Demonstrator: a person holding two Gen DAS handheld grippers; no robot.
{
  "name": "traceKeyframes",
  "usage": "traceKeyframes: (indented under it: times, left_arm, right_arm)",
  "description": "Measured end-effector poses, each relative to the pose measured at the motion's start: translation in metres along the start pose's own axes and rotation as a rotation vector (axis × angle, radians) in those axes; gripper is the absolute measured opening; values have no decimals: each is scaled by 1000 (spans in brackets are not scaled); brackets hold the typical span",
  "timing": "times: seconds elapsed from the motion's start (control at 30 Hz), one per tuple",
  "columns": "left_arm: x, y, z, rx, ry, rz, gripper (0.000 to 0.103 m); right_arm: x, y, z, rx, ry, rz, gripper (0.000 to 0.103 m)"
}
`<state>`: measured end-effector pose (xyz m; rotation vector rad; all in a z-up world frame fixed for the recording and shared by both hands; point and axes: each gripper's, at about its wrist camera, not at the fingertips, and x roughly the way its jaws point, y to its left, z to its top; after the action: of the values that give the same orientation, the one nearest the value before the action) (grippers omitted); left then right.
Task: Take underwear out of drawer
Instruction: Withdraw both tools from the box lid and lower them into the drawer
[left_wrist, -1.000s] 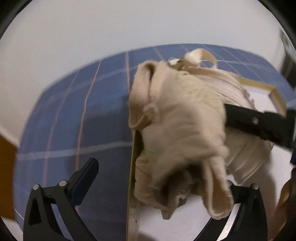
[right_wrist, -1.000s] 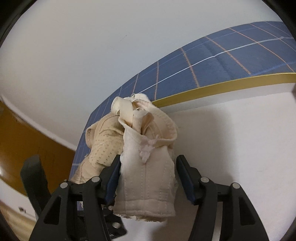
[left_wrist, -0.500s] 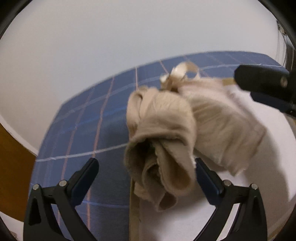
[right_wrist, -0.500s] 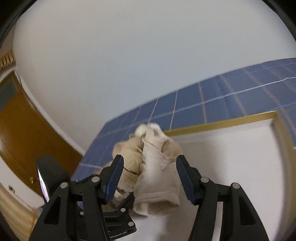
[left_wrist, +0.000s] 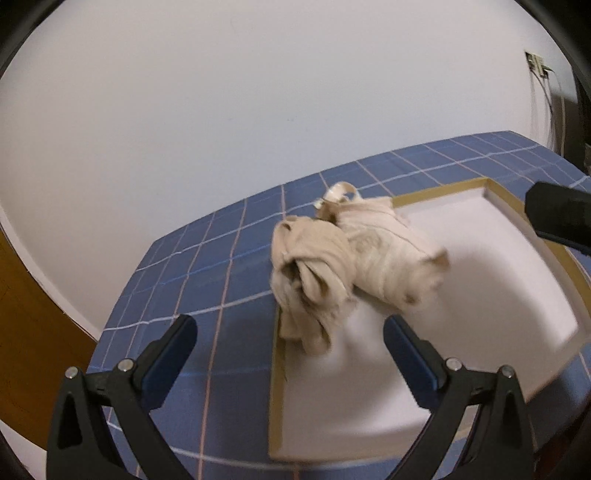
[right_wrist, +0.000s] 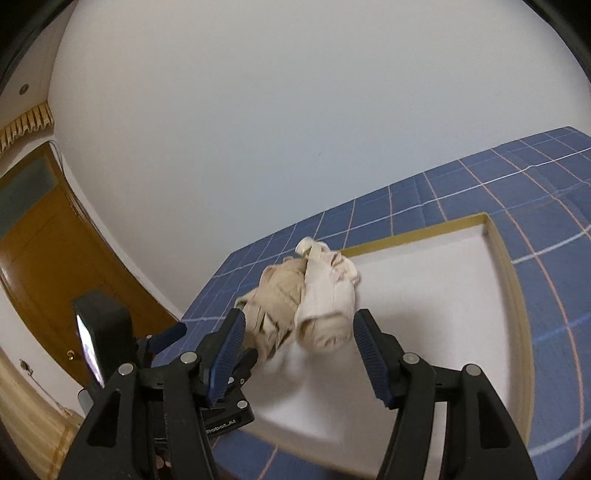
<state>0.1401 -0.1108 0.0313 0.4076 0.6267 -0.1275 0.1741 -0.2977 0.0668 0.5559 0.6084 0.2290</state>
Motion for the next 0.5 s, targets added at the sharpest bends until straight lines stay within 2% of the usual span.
traceKeyframes:
  times: [0.13,0.17,0.23,0.27,0.5]
  left_arm:
    - [-13,-4,-13,9,-15,7,102]
    - [-11,12,-11,9,-15,9,102]
    - [-14,17,-15,2,-10,-3,102]
    - [-3,16,-13,-4,-5,-12,102]
    - [-36,3,-39,-15,-19,-57,102]
  right_arm:
    - [-25,7,-12,-39,12,1,63]
    - [-35,9,-16,-47,9,2,63]
    - [-50,10,-24,-50,5,3,63]
    - [-57,11,-28,-50,10,-2,64]
    - [-90,4,-56,-25,33,-35,64]
